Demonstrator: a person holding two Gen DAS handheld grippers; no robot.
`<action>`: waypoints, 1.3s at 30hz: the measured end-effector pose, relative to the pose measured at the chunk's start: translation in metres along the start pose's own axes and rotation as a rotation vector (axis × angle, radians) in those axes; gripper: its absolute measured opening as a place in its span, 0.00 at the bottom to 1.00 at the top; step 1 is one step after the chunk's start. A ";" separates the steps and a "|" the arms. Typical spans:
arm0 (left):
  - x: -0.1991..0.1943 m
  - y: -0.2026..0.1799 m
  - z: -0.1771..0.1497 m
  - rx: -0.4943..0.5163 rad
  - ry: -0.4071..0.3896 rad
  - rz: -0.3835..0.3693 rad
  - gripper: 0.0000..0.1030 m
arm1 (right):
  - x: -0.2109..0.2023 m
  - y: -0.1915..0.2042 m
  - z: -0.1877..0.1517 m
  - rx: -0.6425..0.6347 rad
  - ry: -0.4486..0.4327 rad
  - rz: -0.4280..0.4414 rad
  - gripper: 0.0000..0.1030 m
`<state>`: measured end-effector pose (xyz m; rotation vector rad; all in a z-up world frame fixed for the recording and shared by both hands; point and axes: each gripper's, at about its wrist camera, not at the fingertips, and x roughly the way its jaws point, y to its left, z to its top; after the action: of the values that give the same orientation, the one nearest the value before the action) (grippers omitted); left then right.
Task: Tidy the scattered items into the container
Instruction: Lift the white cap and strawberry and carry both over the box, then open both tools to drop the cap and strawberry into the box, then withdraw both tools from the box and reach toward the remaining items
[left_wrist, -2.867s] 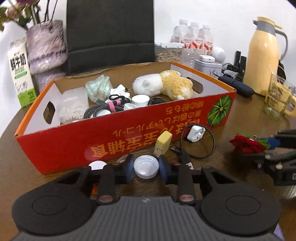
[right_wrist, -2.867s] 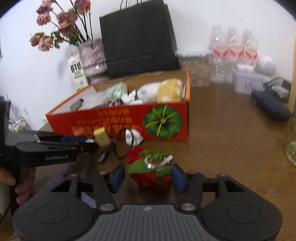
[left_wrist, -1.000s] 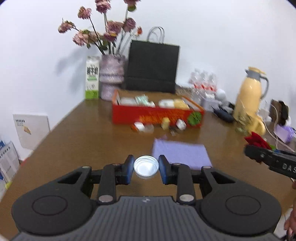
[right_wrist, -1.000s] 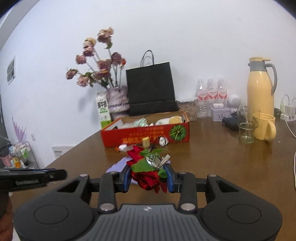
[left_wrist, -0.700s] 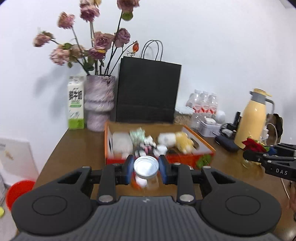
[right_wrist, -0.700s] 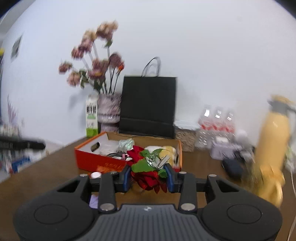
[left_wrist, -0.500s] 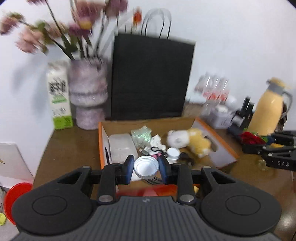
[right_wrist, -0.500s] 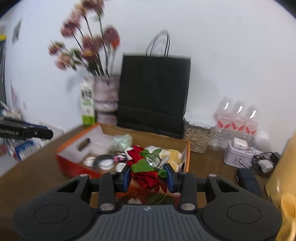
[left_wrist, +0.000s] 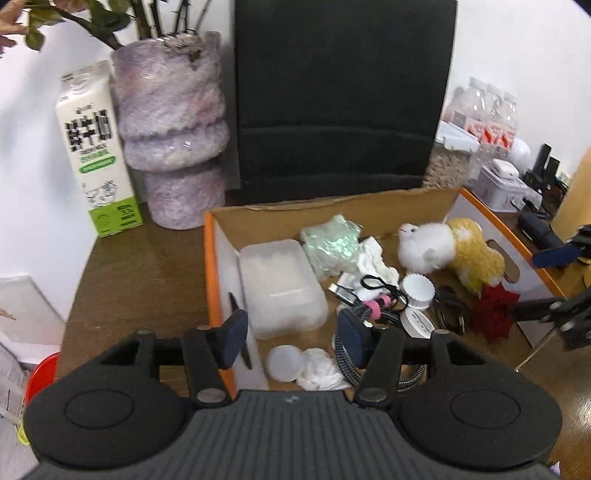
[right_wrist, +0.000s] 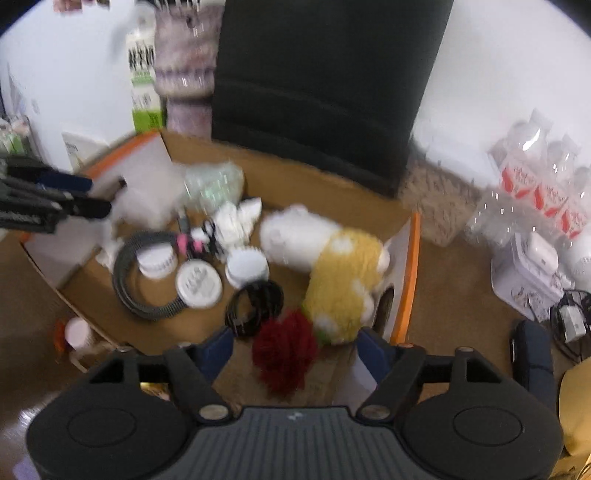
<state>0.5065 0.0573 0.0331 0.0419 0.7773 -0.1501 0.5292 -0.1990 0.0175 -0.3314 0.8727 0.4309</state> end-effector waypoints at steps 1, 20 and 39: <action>-0.007 0.002 0.001 -0.006 -0.008 0.006 0.61 | -0.008 -0.003 0.003 0.011 -0.016 0.013 0.76; -0.207 -0.046 -0.072 -0.006 -0.109 -0.097 0.89 | -0.172 0.019 -0.074 0.100 -0.217 0.104 0.86; -0.304 -0.114 -0.279 -0.021 -0.345 -0.044 1.00 | -0.260 0.114 -0.284 0.247 -0.411 0.138 0.91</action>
<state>0.0821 0.0071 0.0496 -0.0211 0.4356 -0.1846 0.1381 -0.2866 0.0413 0.0475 0.5391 0.4916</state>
